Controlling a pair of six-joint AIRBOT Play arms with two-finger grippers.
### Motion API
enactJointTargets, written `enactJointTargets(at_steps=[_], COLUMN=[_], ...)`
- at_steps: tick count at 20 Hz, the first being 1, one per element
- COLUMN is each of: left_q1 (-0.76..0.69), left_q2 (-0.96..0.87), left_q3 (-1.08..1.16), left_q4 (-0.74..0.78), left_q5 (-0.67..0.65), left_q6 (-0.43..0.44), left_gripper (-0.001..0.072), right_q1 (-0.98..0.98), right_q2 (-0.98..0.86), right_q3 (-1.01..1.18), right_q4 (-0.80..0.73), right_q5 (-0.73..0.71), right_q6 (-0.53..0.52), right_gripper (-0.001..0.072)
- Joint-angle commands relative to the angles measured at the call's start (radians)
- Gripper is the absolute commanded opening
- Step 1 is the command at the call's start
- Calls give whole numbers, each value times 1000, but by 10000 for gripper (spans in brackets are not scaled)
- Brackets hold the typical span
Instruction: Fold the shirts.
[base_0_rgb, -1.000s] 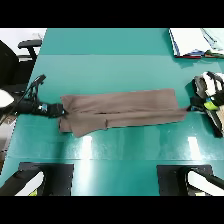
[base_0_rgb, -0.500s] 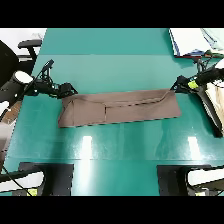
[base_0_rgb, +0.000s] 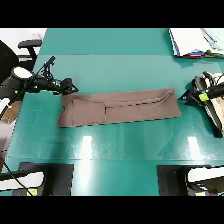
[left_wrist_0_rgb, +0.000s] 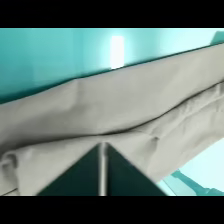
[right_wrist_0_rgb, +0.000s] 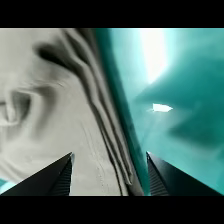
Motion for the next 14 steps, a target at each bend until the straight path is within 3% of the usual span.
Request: enactJointTargets(at_steps=[1, 2, 3, 4, 5, 6, 10, 14], left_q1=[-63, -106, -148, -193, -235, -278, -402, -512], left_q2=[-1, -3, -6, -12, -20, -32, -136, -305], left_q3=[3, 3, 3, 3, 3, 3, 76, 231], left_q4=[-30, -30, -29, -31, -30, -29, -28, -28], left_q5=[45, 77, 117, 156, 190, 220, 253, 250], left_q6=[3, 3, 0, -10, -27, -35, -54, -58], left_gripper=[26, 25, 25, 25, 25, 25, 24, 24], right_q1=[-18, -1, 21, 49, 73, 91, 105, 132], right_q2=[-51, -70, -85, -99, -105, -101, -29, 93], right_q3=[-43, -34, -21, -4, 10, 22, 130, 249], right_q4=[98, 117, 135, 151, 158, 158, 168, 338], right_q5=[-2, -2, 0, 1, 2, 2, 73, 141], right_q6=[-43, -50, -61, -76, -93, -94, -92, -62], right_gripper=[526, 492, 399, 254, 170, 34, 13, 12])
